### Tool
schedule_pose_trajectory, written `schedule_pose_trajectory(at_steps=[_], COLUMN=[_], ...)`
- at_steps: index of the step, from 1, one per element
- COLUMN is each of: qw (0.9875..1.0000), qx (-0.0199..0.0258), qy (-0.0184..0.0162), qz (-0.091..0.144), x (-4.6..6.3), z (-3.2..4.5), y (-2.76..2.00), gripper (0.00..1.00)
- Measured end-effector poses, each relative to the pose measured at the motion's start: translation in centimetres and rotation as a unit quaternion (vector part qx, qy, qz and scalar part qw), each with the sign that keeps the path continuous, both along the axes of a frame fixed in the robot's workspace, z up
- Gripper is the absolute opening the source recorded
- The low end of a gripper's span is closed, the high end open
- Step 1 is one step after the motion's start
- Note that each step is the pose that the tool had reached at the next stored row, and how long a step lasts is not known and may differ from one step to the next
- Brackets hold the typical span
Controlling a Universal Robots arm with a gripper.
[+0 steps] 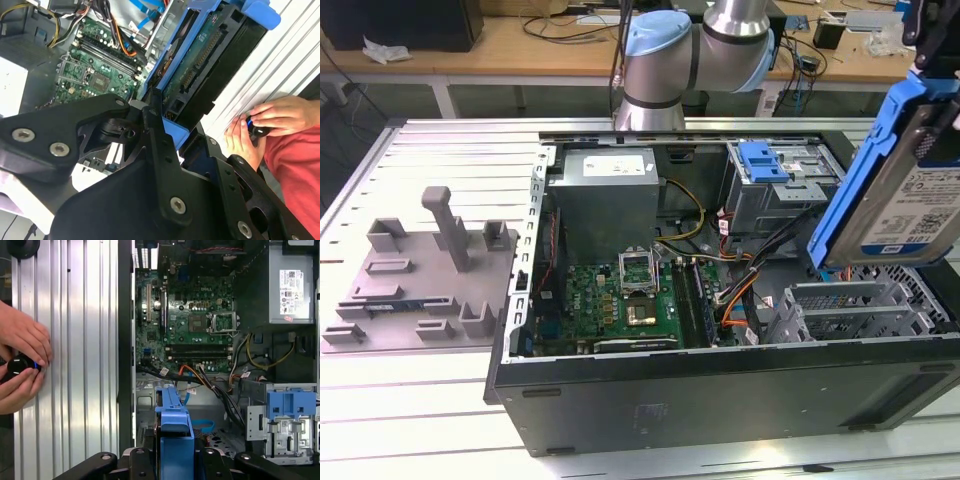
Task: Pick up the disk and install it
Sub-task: 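Insert the disk into the insertion slot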
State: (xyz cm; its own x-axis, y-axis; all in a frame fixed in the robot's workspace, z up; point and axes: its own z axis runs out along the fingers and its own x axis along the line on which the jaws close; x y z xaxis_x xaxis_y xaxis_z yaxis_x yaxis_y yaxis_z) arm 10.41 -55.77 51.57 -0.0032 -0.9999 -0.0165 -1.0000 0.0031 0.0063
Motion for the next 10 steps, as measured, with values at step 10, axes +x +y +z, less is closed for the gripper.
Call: schedule_pose_trajectory(at_steps=[10], qw=[1.0000], qx=[0.0003], qy=[0.0000], qz=[0.000], x=[0.77], z=[-0.53], y=[0.00], gripper=[0.36])
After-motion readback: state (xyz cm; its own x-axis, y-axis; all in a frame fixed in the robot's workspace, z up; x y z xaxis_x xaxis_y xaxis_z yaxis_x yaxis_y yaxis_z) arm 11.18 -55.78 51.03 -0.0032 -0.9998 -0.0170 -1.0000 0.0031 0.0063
